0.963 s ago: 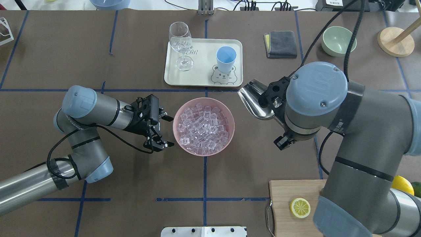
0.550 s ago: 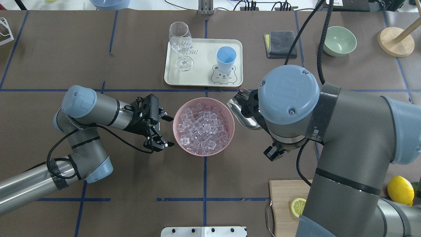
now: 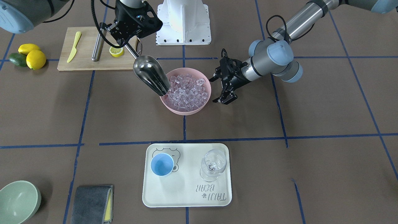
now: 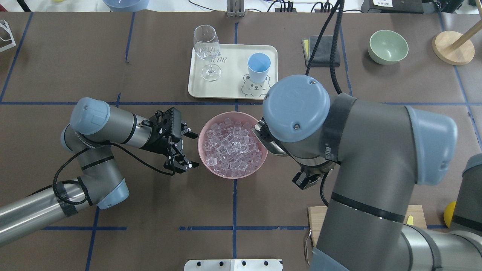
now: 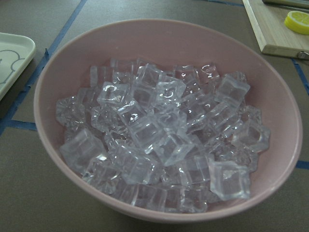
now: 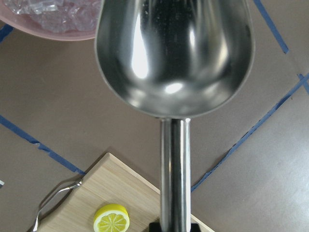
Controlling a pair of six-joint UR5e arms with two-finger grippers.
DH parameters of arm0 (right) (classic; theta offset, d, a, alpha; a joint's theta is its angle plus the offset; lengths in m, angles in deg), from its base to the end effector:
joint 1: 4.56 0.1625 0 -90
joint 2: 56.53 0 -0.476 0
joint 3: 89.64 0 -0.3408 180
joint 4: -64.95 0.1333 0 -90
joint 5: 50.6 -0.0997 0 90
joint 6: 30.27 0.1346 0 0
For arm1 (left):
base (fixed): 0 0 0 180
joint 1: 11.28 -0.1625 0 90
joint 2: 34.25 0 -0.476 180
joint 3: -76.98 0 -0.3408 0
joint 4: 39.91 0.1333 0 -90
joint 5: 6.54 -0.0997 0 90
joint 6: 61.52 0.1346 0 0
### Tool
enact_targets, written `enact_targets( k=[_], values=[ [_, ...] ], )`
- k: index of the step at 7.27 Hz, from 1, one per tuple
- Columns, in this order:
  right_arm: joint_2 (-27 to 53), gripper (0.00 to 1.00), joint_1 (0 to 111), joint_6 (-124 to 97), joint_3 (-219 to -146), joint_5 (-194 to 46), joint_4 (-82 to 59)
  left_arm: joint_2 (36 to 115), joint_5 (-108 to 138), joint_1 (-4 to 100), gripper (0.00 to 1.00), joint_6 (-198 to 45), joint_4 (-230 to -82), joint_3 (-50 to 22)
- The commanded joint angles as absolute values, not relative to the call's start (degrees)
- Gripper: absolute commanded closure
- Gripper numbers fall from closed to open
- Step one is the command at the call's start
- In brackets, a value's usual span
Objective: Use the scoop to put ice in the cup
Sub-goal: 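Dig the scoop into the ice cubes while the left gripper holds the bowl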
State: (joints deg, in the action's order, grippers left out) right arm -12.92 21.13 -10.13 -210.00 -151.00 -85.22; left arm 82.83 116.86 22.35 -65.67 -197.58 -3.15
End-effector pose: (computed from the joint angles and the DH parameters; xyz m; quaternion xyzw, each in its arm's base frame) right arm -0.4539 -0.3393 0.2575 0.0461 -0.1629 -0.3826 0.9083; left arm 0.5193 -0.4165 0.3962 0.4514 0.5089 0.4852 0.5494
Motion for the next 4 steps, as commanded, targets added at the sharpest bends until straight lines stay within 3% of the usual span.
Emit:
enact_targets(
  k=[1,4],
  values=[
    [-16.7,1.0,20.9,-13.1,-206.2,-151.1,-89.2,82.8,116.9,22.4,0.0,-65.7,-197.6,-3.2],
    [-23.8,1.0,20.7,-15.3,-196.8,-151.1,-92.8,82.9,116.9,22.3,0.0,-66.7,-197.8,-3.2]
  ],
)
